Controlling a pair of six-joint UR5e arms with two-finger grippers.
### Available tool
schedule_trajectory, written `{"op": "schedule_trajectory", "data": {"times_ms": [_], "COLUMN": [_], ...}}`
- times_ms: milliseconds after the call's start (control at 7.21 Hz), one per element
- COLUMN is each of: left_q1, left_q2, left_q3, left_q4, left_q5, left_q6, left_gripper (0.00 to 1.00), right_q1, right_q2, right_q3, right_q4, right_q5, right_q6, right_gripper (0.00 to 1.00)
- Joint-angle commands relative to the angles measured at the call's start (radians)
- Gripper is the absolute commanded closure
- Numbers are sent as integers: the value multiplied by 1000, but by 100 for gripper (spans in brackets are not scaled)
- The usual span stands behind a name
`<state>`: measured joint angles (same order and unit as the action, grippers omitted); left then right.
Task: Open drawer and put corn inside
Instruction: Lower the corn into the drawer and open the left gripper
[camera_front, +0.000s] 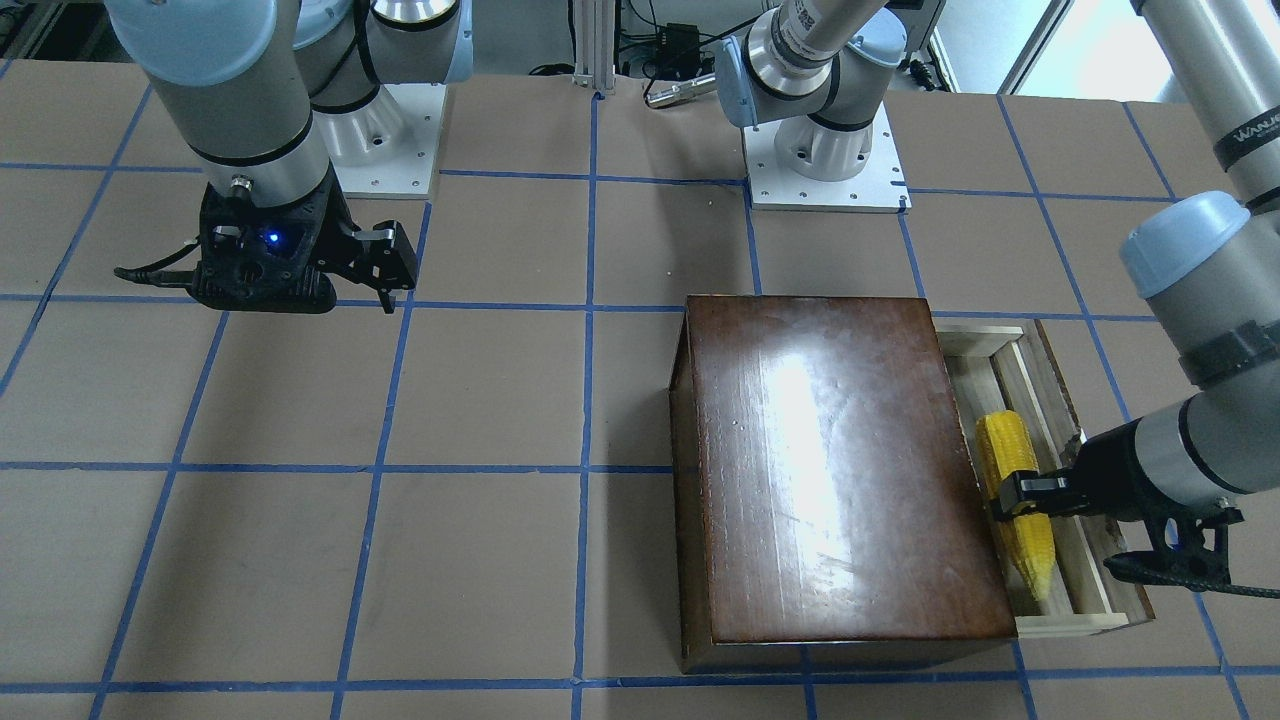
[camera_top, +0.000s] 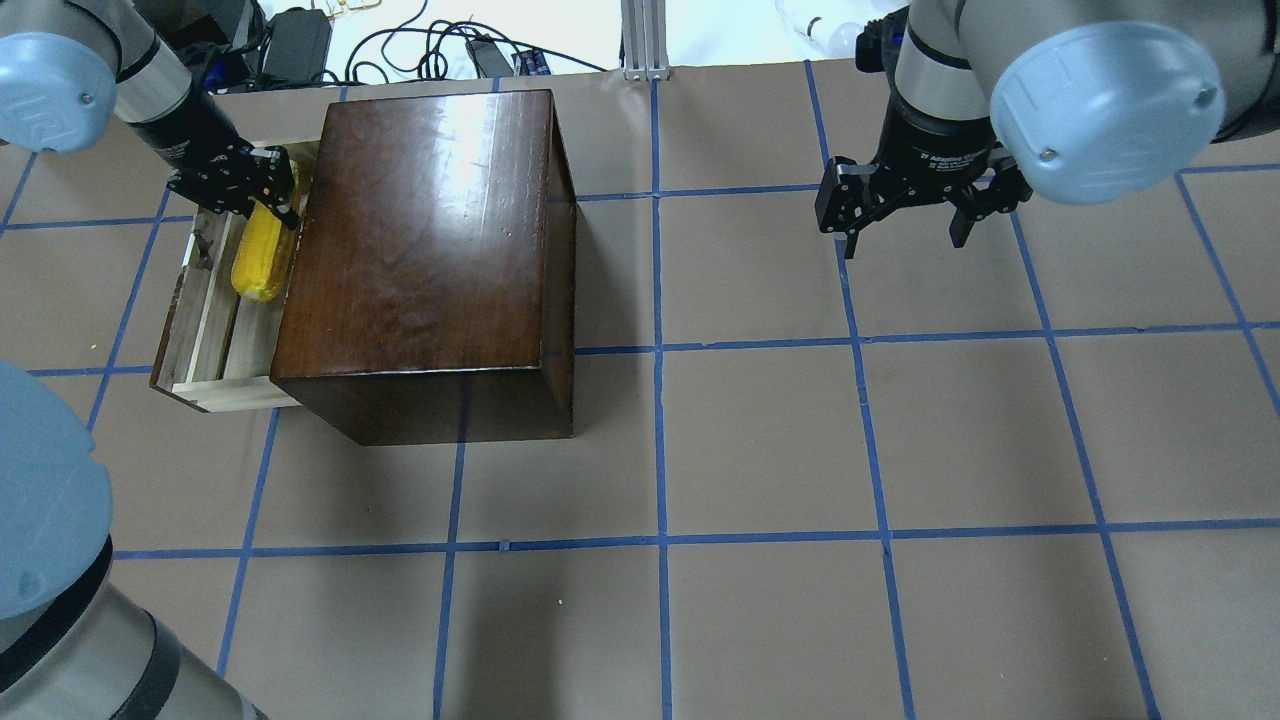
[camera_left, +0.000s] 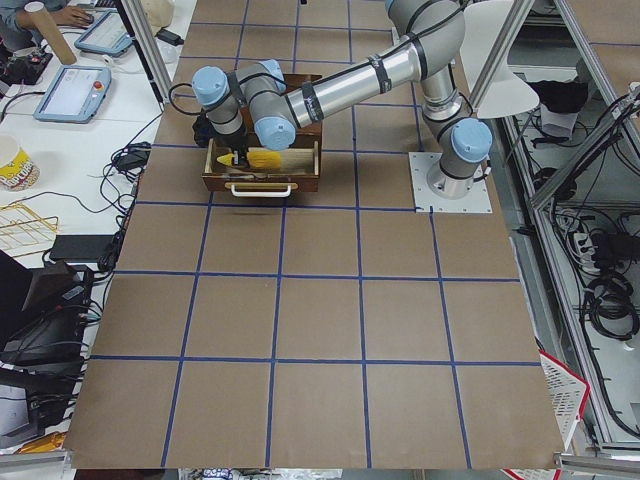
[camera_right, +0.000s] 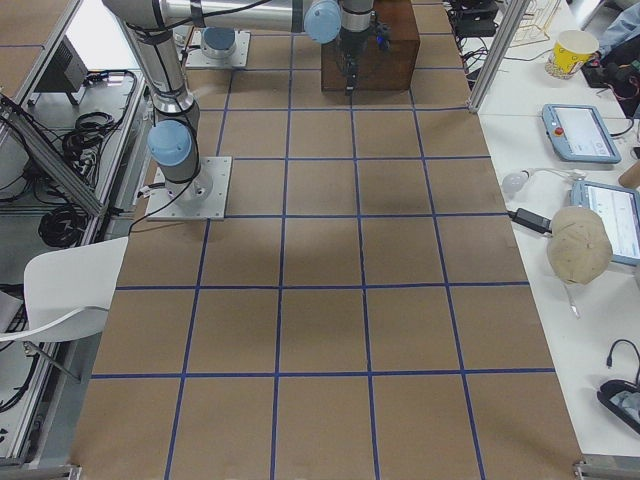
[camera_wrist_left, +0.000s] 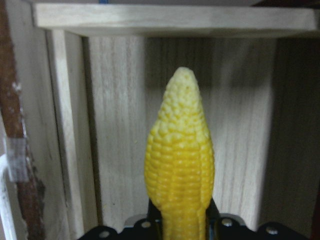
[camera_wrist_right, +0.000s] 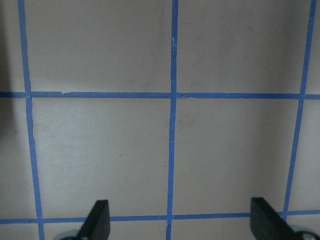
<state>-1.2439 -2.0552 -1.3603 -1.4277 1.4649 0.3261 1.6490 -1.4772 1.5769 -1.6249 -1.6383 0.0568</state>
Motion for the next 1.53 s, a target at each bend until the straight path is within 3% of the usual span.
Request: {"op": "schedule_trajectory", "data": {"times_ms": [0,416,832,1387], "left_q1": [1,0,-23,-149], "left_q2": [-2,50,107,168], "left_q3": [1,20,105,112], "left_q4": [-2,-32,-134,-140], "left_q5": [-3,11,95,120], "left_q6": [-1,-13,-13,-24], "left_gripper": [2,0,0,0], "right_q1": [0,0,0,0], "right_q2": [0,0,0,0], "right_q3": [0,0,0,0], "right_q4": [0,0,0,-1], "right_q5": [0,0,0,0], "right_q6": [0,0,0,0], "right_gripper": [0,0,0,0]}}
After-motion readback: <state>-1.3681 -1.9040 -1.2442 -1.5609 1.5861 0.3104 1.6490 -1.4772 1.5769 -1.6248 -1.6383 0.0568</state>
